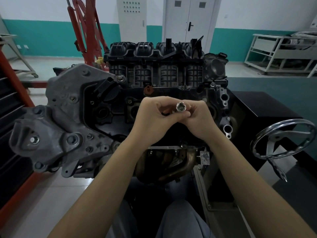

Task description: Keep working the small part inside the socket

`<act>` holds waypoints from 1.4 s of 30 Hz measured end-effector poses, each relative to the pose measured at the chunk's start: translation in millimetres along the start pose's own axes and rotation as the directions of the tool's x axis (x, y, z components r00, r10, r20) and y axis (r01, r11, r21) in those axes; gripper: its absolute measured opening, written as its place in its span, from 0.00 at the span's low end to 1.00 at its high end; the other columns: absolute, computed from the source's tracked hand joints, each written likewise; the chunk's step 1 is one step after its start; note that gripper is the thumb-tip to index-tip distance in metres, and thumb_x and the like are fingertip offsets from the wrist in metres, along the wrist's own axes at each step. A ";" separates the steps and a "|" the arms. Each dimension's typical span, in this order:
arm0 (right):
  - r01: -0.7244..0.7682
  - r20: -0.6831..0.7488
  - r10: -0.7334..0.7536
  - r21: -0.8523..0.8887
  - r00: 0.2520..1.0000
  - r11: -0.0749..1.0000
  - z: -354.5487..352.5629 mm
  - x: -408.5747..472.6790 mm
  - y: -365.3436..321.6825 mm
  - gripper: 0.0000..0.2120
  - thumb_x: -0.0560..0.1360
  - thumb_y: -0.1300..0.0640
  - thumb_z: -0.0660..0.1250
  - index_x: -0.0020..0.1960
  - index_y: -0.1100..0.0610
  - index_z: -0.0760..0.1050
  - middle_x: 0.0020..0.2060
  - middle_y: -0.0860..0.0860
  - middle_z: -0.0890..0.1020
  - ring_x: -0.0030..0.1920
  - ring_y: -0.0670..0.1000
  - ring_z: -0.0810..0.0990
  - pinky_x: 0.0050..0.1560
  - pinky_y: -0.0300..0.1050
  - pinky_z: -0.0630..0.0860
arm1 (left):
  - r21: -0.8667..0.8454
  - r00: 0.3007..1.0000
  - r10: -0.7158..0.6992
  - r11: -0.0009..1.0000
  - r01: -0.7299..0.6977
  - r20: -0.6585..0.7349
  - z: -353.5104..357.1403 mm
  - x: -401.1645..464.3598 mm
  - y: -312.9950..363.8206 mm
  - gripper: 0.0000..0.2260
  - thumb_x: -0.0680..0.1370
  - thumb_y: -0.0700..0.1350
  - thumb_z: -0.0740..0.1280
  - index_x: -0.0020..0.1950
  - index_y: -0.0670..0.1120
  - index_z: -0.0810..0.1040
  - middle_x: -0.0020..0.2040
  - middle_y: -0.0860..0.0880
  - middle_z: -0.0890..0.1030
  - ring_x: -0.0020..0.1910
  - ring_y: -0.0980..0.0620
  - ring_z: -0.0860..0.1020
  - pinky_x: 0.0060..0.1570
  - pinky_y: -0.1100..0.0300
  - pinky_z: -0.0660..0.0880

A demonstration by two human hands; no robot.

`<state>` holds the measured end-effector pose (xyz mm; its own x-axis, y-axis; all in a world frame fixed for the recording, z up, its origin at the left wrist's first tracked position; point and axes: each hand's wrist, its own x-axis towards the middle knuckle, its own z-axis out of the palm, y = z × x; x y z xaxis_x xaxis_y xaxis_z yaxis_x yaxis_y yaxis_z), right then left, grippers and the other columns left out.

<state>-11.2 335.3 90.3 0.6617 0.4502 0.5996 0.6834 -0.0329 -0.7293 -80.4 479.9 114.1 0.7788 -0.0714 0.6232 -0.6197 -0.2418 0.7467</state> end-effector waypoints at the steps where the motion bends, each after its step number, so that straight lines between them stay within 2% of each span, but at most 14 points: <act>1: -0.002 -0.027 0.002 0.004 1.000 1.000 0.7 0.0 -0.6 0.05 0.68 0.59 0.72 0.44 0.53 0.80 0.39 0.45 0.84 0.42 0.45 0.83 0.44 0.37 0.76 | -0.023 1.000 0.000 1.000 0.000 0.030 -0.5 -0.1 0.4 0.08 0.71 0.33 0.74 0.50 0.39 0.84 0.46 0.44 0.85 0.48 0.50 0.84 0.53 0.50 0.80; 5: 0.005 -0.084 -0.003 0.016 0.996 1.000 0.0 1.4 2.7 0.08 0.67 0.66 0.74 0.43 0.56 0.80 0.39 0.54 0.84 0.42 0.52 0.84 0.46 0.49 0.80 | 0.043 0.999 0.021 0.999 -0.020 -0.031 0.8 -0.7 1.0 0.09 0.69 0.36 0.77 0.48 0.41 0.84 0.44 0.47 0.85 0.46 0.53 0.84 0.51 0.52 0.81; 8: -0.003 -0.061 0.004 0.021 0.998 1.000 0.0 1.6 4.1 0.07 0.69 0.65 0.73 0.46 0.59 0.81 0.42 0.57 0.85 0.46 0.55 0.84 0.49 0.52 0.80 | 0.068 0.994 0.043 0.997 -0.036 -0.101 1.8 -0.6 0.2 0.07 0.68 0.38 0.77 0.45 0.41 0.84 0.42 0.48 0.85 0.43 0.54 0.84 0.47 0.55 0.81; 11: 0.002 -0.009 -0.002 -0.018 1.000 1.000 -0.3 -0.1 2.8 0.08 0.71 0.65 0.70 0.50 0.61 0.81 0.45 0.54 0.85 0.48 0.50 0.84 0.50 0.43 0.79 | -0.023 0.999 0.033 0.999 -0.033 -0.018 -0.1 0.8 -0.3 0.07 0.71 0.34 0.74 0.48 0.39 0.84 0.45 0.46 0.85 0.47 0.52 0.84 0.51 0.55 0.80; 14: -0.005 -0.046 0.004 -0.006 0.999 1.000 0.8 -0.5 0.5 0.09 0.69 0.64 0.70 0.48 0.58 0.81 0.40 0.50 0.84 0.43 0.46 0.84 0.45 0.37 0.77 | -0.082 0.999 0.028 0.996 -0.025 0.042 -1.2 0.6 -0.5 0.10 0.72 0.31 0.72 0.51 0.38 0.83 0.47 0.43 0.85 0.50 0.49 0.84 0.55 0.51 0.79; 18: -0.019 -0.079 0.018 -0.013 0.997 1.000 1.8 1.0 1.6 0.07 0.68 0.69 0.73 0.46 0.64 0.82 0.41 0.57 0.85 0.44 0.53 0.84 0.48 0.51 0.81 | 0.059 0.998 0.042 0.998 -0.039 -0.051 0.4 0.3 -1.7 0.10 0.68 0.35 0.77 0.47 0.42 0.84 0.44 0.48 0.85 0.46 0.53 0.84 0.51 0.54 0.81; 20: -0.003 -0.059 0.003 -0.008 0.998 1.000 1.0 0.7 1.2 0.08 0.69 0.68 0.73 0.48 0.63 0.81 0.43 0.57 0.85 0.46 0.54 0.84 0.50 0.53 0.80 | 0.080 0.995 0.047 0.996 -0.040 -0.083 0.2 0.8 -1.3 0.08 0.68 0.36 0.77 0.46 0.44 0.84 0.43 0.49 0.85 0.45 0.55 0.84 0.49 0.56 0.81; 22: 0.021 -0.009 -0.022 -0.003 1.000 1.000 0.2 -0.2 -0.3 0.09 0.71 0.67 0.71 0.50 0.58 0.81 0.45 0.50 0.85 0.49 0.49 0.84 0.51 0.44 0.79 | 0.033 0.998 0.045 0.999 -0.043 -0.052 -0.7 1.0 -0.9 0.08 0.70 0.34 0.75 0.48 0.41 0.84 0.44 0.47 0.85 0.46 0.54 0.84 0.51 0.56 0.80; 25: 0.010 -0.017 -0.010 0.008 1.000 1.000 0.6 -0.4 -1.9 0.09 0.69 0.65 0.70 0.46 0.53 0.80 0.39 0.42 0.84 0.44 0.42 0.83 0.46 0.34 0.75 | -0.043 0.999 0.019 0.999 -0.017 0.034 -2.7 0.4 -0.5 0.10 0.72 0.31 0.72 0.51 0.38 0.83 0.48 0.43 0.85 0.50 0.49 0.84 0.55 0.50 0.79; 30: -0.014 -0.073 0.013 -0.006 0.997 1.000 1.2 1.6 2.0 0.07 0.68 0.66 0.73 0.46 0.62 0.81 0.41 0.57 0.84 0.44 0.53 0.84 0.48 0.47 0.80 | 0.097 0.998 0.026 0.995 -0.020 -0.061 -1.3 0.2 0.5 0.09 0.68 0.37 0.78 0.46 0.43 0.84 0.43 0.49 0.85 0.45 0.55 0.84 0.50 0.55 0.81; 33: 0.013 0.000 -0.013 0.001 1.000 1.000 0.0 0.3 0.8 0.10 0.71 0.68 0.71 0.50 0.58 0.81 0.45 0.51 0.85 0.48 0.49 0.84 0.51 0.41 0.78 | 0.070 0.999 0.032 0.997 -0.029 -0.044 -2.1 0.1 -0.2 0.07 0.70 0.35 0.75 0.48 0.41 0.84 0.44 0.49 0.85 0.46 0.54 0.84 0.51 0.56 0.80; 36: 0.002 -0.035 -0.001 0.002 0.999 1.000 1.5 -0.4 0.0 0.08 0.69 0.63 0.71 0.46 0.53 0.81 0.41 0.44 0.84 0.44 0.44 0.83 0.46 0.35 0.76 | -0.042 0.999 0.003 0.999 -0.002 0.032 -3.7 -0.2 -0.9 0.09 0.72 0.32 0.72 0.51 0.38 0.83 0.48 0.43 0.85 0.51 0.48 0.84 0.55 0.49 0.79; 39: 0.000 -0.088 0.000 -0.001 0.996 1.000 2.0 0.7 1.3 0.07 0.66 0.63 0.72 0.44 0.56 0.81 0.39 0.49 0.84 0.42 0.47 0.84 0.45 0.39 0.78 | 0.028 1.000 0.014 1.000 -0.013 -0.007 -1.9 -0.7 0.8 0.10 0.69 0.34 0.76 0.50 0.41 0.83 0.46 0.47 0.85 0.49 0.52 0.84 0.53 0.51 0.80; 42: 0.007 -0.043 -0.006 0.016 0.999 1.000 0.6 0.7 2.0 0.08 0.69 0.65 0.73 0.47 0.58 0.81 0.43 0.52 0.85 0.46 0.50 0.84 0.50 0.45 0.79 | 0.074 0.995 0.024 0.997 -0.017 -0.101 -0.9 -1.7 1.1 0.10 0.67 0.37 0.78 0.45 0.47 0.84 0.42 0.51 0.85 0.44 0.55 0.84 0.49 0.56 0.81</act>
<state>-9.6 336.1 89.0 0.6700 0.4120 0.6176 0.6828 -0.0155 -0.7304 -82.5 480.7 114.0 0.7499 0.0206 0.6612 -0.6237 -0.3114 0.7170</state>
